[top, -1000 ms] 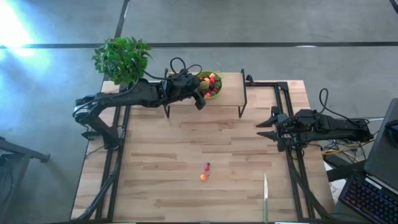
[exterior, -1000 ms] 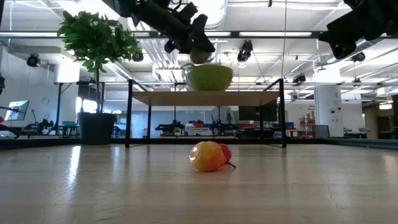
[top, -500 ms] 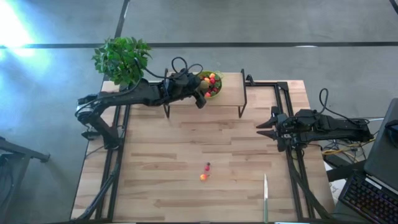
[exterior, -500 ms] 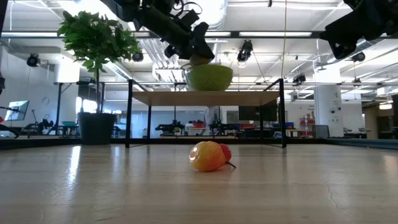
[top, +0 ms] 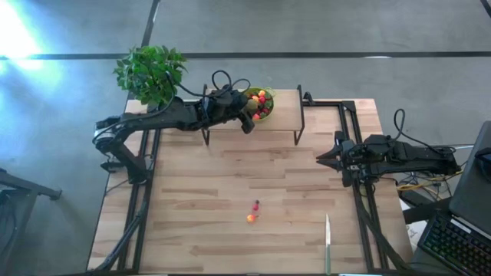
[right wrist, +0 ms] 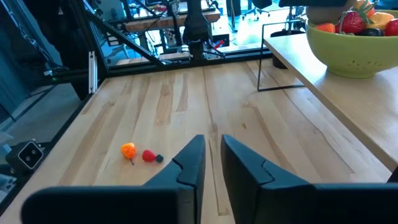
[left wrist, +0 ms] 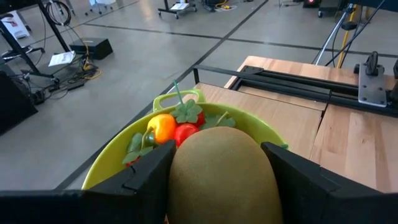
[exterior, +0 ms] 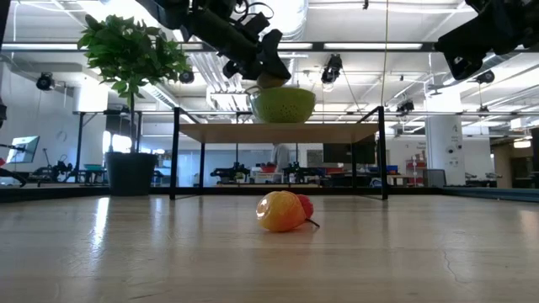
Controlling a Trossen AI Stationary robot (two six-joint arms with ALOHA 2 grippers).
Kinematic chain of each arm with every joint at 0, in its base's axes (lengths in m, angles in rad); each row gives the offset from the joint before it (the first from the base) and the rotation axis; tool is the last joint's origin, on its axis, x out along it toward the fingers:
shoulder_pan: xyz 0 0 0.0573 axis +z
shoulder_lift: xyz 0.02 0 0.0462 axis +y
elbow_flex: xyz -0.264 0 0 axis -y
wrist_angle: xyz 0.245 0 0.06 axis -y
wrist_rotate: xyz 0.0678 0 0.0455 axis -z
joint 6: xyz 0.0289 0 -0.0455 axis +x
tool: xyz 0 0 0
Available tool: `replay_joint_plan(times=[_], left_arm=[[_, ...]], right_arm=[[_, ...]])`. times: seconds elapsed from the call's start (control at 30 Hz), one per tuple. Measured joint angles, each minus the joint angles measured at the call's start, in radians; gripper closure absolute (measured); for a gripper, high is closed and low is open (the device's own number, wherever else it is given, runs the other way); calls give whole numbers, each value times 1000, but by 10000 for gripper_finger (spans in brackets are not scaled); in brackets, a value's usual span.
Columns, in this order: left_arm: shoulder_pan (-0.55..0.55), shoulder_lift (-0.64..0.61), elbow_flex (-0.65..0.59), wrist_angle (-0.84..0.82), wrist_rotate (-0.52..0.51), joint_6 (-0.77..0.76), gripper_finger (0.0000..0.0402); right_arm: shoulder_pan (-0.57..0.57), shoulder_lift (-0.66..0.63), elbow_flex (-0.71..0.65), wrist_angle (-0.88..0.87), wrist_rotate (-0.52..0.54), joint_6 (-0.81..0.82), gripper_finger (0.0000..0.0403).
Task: Pick & Place Fruit
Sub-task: Put the brown kiwi into the green strainer bowl on the shelf, then put the yellow peach into the green strainer bowl on the shelf
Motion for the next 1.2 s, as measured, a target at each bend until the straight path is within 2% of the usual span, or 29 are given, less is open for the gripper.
replay_joint_plan(times=[0.37,0.63,0.87,1.0,1.2], left_arm=[[0,-1,0,1,17,-4,78],[-13,-29,53,-40,38,18,73],[-84,-145,96,-215,54,32,75],[-161,-235,32,-227,54,28,76],[-295,-371,-136,-218,37,-6,74]], right_arm=[[0,0,0,0,0,0,358],[0,0,0,0,0,0,334],[0,0,0,-1,0,0,308],[0,0,0,-1,0,0,296],[0,0,0,-1,0,0,279]])
